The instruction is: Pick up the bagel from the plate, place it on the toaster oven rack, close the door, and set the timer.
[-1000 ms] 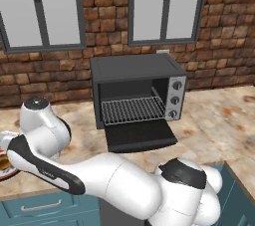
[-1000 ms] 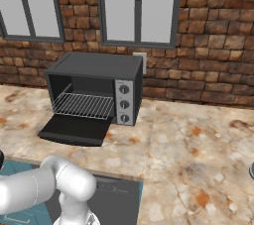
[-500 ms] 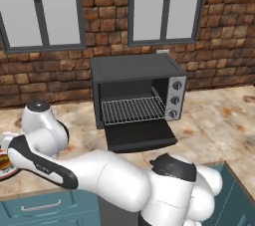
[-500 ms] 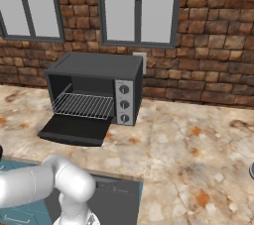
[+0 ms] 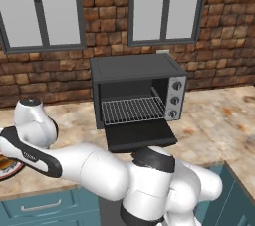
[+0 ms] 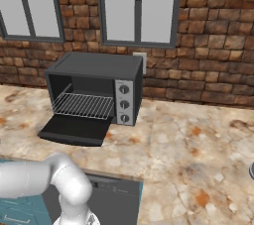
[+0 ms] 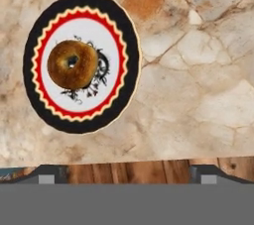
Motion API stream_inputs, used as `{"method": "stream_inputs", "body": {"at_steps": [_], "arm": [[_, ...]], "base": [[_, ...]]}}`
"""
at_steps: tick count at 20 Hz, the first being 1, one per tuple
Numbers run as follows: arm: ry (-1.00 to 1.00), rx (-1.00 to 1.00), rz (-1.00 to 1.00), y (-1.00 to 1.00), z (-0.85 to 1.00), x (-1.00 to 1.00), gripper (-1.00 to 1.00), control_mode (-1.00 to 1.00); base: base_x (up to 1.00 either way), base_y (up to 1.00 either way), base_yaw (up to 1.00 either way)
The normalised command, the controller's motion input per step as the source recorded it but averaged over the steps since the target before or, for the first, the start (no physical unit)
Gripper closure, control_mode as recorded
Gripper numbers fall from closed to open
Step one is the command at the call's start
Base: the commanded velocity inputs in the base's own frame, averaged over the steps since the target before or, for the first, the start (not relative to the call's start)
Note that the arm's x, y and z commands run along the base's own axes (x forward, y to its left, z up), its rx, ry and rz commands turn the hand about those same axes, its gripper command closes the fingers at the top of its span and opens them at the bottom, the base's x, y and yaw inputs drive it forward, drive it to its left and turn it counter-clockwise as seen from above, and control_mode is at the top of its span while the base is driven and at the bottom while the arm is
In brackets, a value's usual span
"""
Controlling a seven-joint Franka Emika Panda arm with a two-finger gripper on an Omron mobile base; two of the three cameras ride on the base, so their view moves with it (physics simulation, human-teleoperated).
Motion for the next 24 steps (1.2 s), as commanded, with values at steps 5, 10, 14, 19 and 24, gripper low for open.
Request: {"method": "stream_inputs", "body": {"at_steps": [5, 10, 14, 19, 24], "arm": [[0.07, -0.04, 0.0, 0.3, -0.07, 0.05, -1.0, -1.0], [0.1, -0.04, 0.0, 0.06, -0.19, 0.0, -1.0, -1.0], [0.04, -0.06, 0.0, 0.07, -0.15, 0.0, -1.0, -1.0], [0.0, -0.07, 0.0, 0.1, -0.15, 0.02, -1.0, -1.0], [0.0, -0.05, 0.0, 0.09, -0.17, 0.14, -1.0, -1.0]], "base": [[0.0, 0.0, 0.0], [0.0, 0.0, 0.0], [0.0, 0.0, 0.0], [0.0, 0.0, 0.0], [0.0, 0.0, 0.0]]}}
